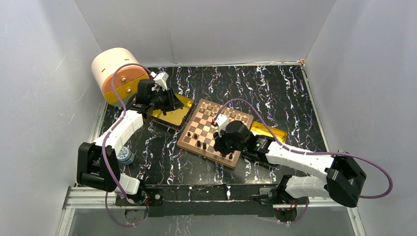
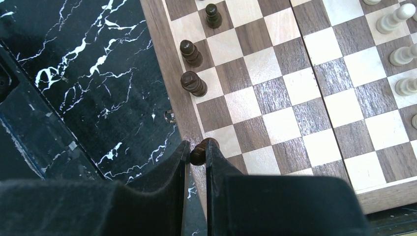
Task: Set up the chess pieces on the board
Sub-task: Place the chess piece on the chessboard.
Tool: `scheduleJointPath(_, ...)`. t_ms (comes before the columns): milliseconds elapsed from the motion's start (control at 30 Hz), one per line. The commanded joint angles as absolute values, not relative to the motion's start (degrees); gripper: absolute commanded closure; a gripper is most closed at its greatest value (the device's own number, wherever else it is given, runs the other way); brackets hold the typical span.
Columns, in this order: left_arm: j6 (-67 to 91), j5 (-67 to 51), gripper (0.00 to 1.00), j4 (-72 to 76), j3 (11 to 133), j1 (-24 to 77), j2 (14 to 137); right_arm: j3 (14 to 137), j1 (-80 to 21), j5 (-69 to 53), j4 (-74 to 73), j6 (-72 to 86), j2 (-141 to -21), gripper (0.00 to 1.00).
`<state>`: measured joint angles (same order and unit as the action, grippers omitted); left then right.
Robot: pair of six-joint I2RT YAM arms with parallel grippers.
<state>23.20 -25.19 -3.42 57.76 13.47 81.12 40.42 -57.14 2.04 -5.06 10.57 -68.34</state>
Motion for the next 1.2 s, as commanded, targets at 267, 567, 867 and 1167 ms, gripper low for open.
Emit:
scheduleJointPath(267,22.8,-28.1,0.98,-3.9,59.1,13.4,79.1,38.7,-58.6,5.0,1.9,11.6,-71.2,0.86)
scheduleJointPath(567,22.5,-28.3,0.97,-4.6,59.8,13.4,78.9,38.0,-59.3,6.1,1.8,12.4,-71.8,0.85)
scheduleJointPath(867,22.8,-28.6,0.97,-4.4,59.5,13.4,78.5,36.9,-59.5,8.3,1.8,12.3,-72.7,0.84)
scheduleJointPath(1167,22.9,-28.7,0.97,-4.6,59.6,13.4,78.1,36.0,-59.4,9.0,2.0,13.8,-72.2,0.76)
